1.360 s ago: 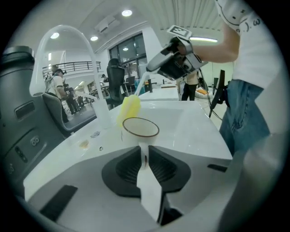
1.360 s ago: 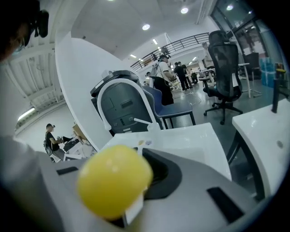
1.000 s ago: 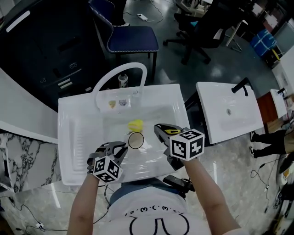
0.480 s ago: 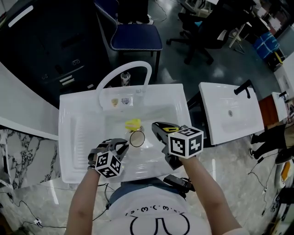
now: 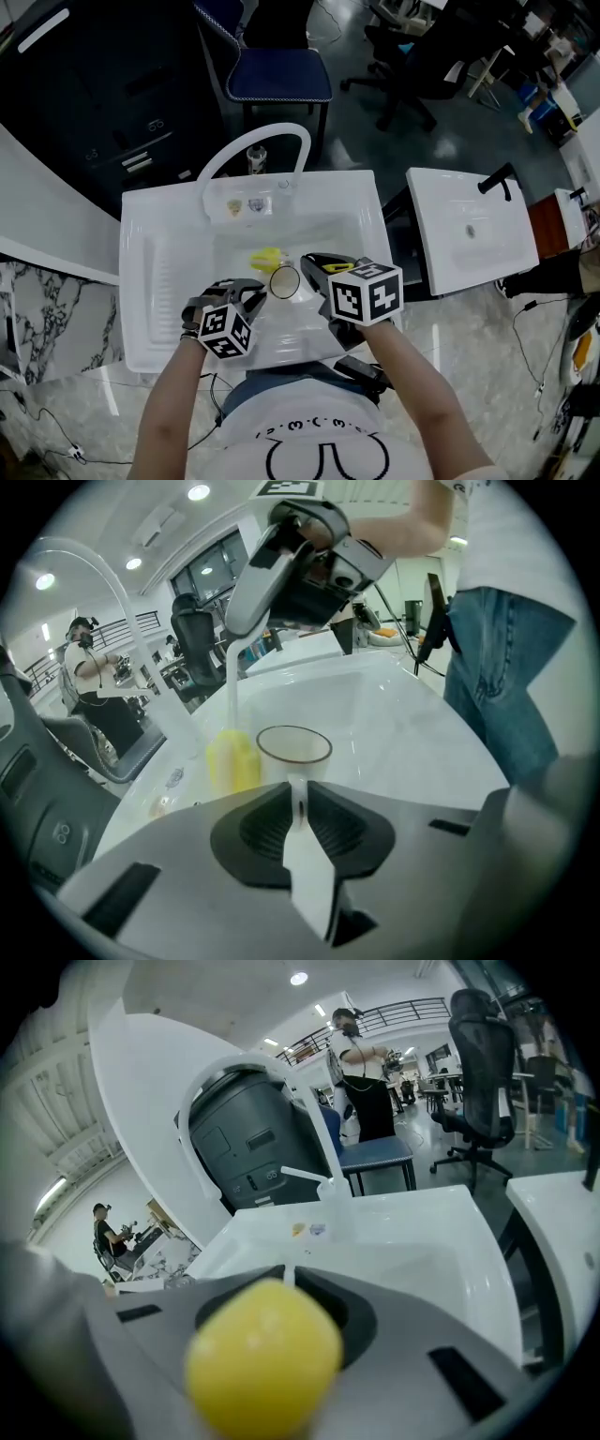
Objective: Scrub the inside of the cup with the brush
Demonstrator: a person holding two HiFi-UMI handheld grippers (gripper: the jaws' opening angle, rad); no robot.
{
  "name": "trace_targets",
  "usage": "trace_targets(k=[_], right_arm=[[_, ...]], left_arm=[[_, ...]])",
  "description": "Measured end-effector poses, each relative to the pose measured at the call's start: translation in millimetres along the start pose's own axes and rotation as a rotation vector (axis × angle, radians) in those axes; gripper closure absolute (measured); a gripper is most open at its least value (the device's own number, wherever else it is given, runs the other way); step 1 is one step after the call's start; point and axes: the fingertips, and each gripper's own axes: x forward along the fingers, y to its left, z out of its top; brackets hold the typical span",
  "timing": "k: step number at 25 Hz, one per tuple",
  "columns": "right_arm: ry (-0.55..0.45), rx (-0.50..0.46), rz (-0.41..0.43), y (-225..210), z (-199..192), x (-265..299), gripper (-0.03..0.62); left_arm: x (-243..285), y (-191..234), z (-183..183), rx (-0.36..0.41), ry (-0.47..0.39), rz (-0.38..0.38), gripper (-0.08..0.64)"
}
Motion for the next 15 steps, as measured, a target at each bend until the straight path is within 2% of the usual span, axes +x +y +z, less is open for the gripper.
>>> trace_targets(k=[8,10,15], right_arm=[[0.096,-0.144,-0.025,15,-19,41,0.551],[0.100,-0.229,-0.010,24,-18,36,0.549],[0.141,-0.532,0.044,52,-19,20,0.549]], left_arm=[[4,-7,-5,0.009,0.024,-0.025,0.495],[4,-6,-5,0.004,0.026,-0.025,0.495],[6,-3,-6,-0.004,0.024,-0.029,0.495]])
